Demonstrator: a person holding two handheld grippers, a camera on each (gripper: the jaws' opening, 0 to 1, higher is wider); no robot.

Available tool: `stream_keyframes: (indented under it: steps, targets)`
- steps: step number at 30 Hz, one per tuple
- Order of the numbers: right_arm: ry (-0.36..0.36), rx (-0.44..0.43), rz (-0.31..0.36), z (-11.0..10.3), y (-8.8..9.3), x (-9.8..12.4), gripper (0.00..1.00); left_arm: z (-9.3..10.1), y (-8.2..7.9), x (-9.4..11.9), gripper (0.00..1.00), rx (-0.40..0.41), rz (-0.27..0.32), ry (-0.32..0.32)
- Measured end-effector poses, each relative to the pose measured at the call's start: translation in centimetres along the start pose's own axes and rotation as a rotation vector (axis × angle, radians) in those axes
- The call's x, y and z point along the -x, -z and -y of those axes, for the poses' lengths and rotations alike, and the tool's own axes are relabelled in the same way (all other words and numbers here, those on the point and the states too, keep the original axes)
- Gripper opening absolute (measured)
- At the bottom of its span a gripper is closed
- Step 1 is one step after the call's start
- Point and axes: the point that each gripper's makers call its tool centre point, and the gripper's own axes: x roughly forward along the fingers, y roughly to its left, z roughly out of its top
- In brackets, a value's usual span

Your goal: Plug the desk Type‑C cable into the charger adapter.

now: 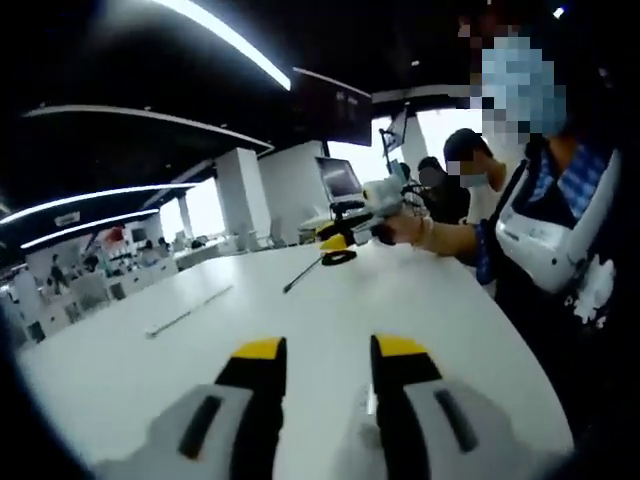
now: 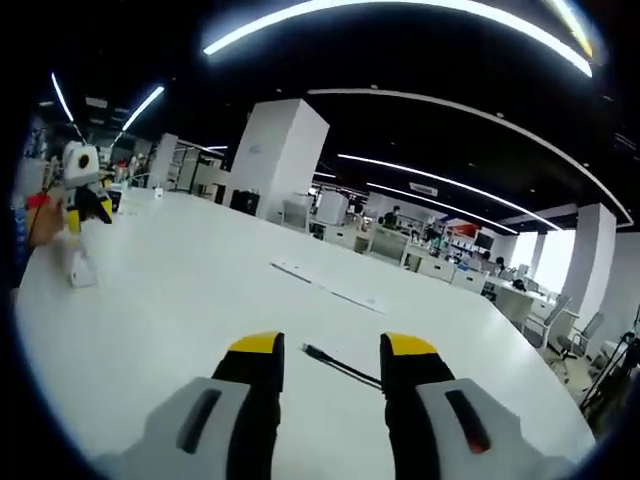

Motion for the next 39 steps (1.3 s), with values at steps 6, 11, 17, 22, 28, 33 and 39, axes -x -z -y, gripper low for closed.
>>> stream_keyframes:
  steps: [6, 11, 17, 22, 28, 33, 39]
  targets:
    - [0.040, 0.023, 0.008, 1.5, -0.1, 0.2, 0.39, -2.5, -1.1, 1.1, 0.35, -0.040, 0.056, -0.145]
    - [0.070, -0.023, 0.018, 2.8, -0.4, 0.6, 0.38, -4.1, -1.4, 2.1, 0.36, -0.022, 0.076, -0.213]
    - [0.094, -0.022, 0.025, 4.2, -2.4, 0.4, 0.38, -5.3, -1.4, 2.8, 0.38, 0.008, 0.083, -0.246]
    - [0.059, -0.007, 0.039, 4.4, -4.5, -0.4, 0.37, -5.2, -1.9, 3.1, 0.40, 0.004, 0.100, -0.250]
    - [0.004, 0.070, 0.016, 4.7, -6.3, -2.1, 0.36, -5.3, -2.2, 3.2, 0.40, -0.003, 0.110, -0.261]
    - [-0.081, 0.110, -0.045, 4.0, -6.4, -3.9, 0.36, -5.2, -2.0, 3.0, 0.40, -0.018, 0.101, -0.253]
    - [-0.180, 0.174, -0.112, 3.5, -6.2, -6.3, 0.36, -5.4, -1.7, 2.9, 0.40, -0.019, 0.089, -0.257]
